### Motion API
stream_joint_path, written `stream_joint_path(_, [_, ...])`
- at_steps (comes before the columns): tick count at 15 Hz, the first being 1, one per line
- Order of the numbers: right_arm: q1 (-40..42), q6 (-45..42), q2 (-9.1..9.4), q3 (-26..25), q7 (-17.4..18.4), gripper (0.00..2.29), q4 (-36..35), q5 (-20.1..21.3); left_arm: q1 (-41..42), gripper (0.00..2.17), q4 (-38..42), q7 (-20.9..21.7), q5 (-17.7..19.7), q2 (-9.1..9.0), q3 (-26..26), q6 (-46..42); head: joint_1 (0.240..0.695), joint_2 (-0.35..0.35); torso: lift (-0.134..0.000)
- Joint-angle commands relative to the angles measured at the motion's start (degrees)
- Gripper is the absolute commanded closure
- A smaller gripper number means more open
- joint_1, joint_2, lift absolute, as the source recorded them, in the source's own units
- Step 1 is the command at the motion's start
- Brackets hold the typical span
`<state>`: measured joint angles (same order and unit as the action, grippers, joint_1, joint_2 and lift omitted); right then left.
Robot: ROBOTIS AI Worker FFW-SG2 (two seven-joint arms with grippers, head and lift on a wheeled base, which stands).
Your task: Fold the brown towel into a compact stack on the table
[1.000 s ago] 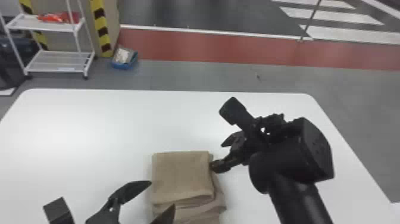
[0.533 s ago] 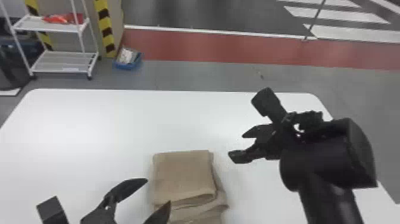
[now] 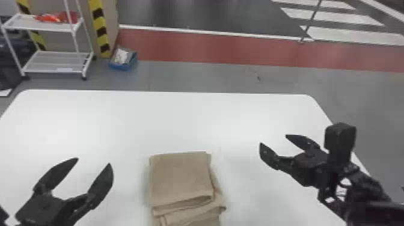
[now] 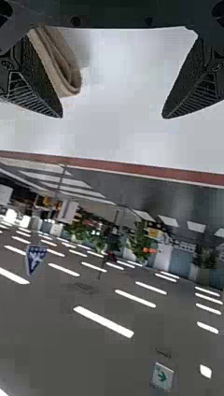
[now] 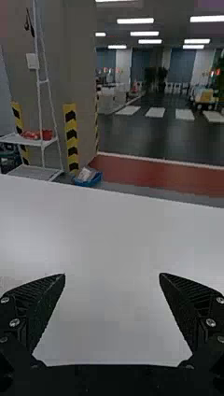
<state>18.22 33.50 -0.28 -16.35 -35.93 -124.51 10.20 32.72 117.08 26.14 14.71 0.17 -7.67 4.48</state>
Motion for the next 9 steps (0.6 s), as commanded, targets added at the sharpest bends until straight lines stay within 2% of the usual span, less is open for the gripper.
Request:
stream_joint_path(1, [6.57,-8.05,0.33,1.41,4.38,0.16,0.41,-3.17,1.56,0.10,0.16,-5.49,-2.67,-0.32,0.37,-6.10,0.695,-0.115,-0.124])
stream_joint_path(2, [7.19,-8.75,0.33,1.85,7.02,0.16,1.03,-3.70,2.44,0.09,-0.10,-8.65,-6.28,-0.32,1.78,-8.91,0.695,-0.091,-0.124])
stream_joint_path(4, [8.85,-23.87,0.33,3.08,9.56,0.16,4.37,-4.66,3.85,0.09,-0.10,-12.87,-7.07,-0.32,3.18,-11.19,0.695,-0.075,-0.124])
stream_joint_path(5, [9.82,-28.97,0.33,2.99,9.56,0.16,6.21,-7.04,4.64,0.09,-0.01,-14.89,-8.56,-0.32,3.80,-14.18,0.695,-0.074,-0.124])
stream_joint_path(7, [11.84,-37.58,0.33,3.16,9.56,0.16,8.76,-9.32,5.96,0.09,0.87,-15.95,-10.58,-0.32,4.06,-14.89,0.695,-0.049,-0.124])
stream_joint_path(9, [12.81,-39.86,0.33,3.78,9.48,0.16,9.03,-9.85,6.40,0.09,1.31,-15.95,-11.20,-0.32,3.71,-14.53,0.695,-0.042,-0.124])
